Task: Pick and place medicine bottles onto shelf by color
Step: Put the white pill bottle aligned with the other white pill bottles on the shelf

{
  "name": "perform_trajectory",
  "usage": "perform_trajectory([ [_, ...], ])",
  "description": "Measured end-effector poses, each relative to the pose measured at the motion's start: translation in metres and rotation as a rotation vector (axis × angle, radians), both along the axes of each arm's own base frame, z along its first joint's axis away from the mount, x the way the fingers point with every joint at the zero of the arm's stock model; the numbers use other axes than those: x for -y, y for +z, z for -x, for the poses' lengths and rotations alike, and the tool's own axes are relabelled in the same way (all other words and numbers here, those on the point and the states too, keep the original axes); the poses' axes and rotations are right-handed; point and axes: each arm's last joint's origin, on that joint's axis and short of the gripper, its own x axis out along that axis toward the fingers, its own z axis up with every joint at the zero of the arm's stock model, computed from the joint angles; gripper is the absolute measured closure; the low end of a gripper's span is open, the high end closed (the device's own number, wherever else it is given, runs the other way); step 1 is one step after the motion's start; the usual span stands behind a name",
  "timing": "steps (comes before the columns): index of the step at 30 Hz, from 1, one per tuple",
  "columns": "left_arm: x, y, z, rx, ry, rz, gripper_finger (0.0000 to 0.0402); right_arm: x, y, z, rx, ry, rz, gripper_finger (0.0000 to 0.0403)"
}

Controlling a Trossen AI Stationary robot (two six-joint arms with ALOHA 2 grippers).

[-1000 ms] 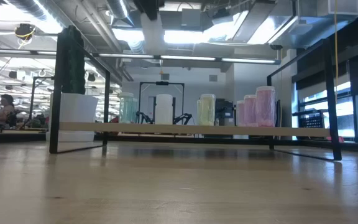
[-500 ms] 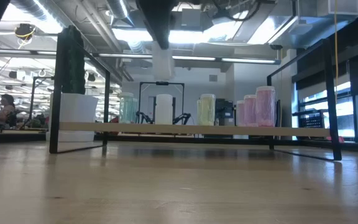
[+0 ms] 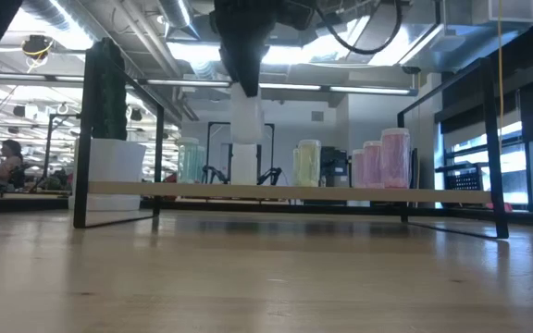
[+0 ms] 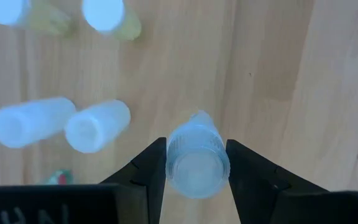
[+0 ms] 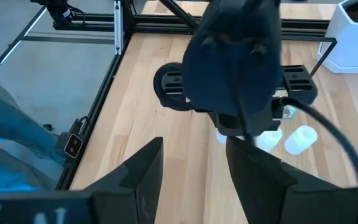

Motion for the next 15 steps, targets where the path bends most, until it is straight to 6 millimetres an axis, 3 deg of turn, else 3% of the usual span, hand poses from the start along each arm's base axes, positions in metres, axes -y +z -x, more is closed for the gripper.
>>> perform_trajectory([
  [8, 0.003, -0.002, 0.000, 0.002, 0.069, -0.001, 0.0266, 0.000, 0.000, 0.000, 0.004, -0.001, -0.002, 0.0225],
  [15, 0.005, -0.022, 0.000, -0.019, 0.077, 0.008, 0.0266, 0.000, 0.000, 0.000, 0.005, 0.000, -0.001, 0.0225],
])
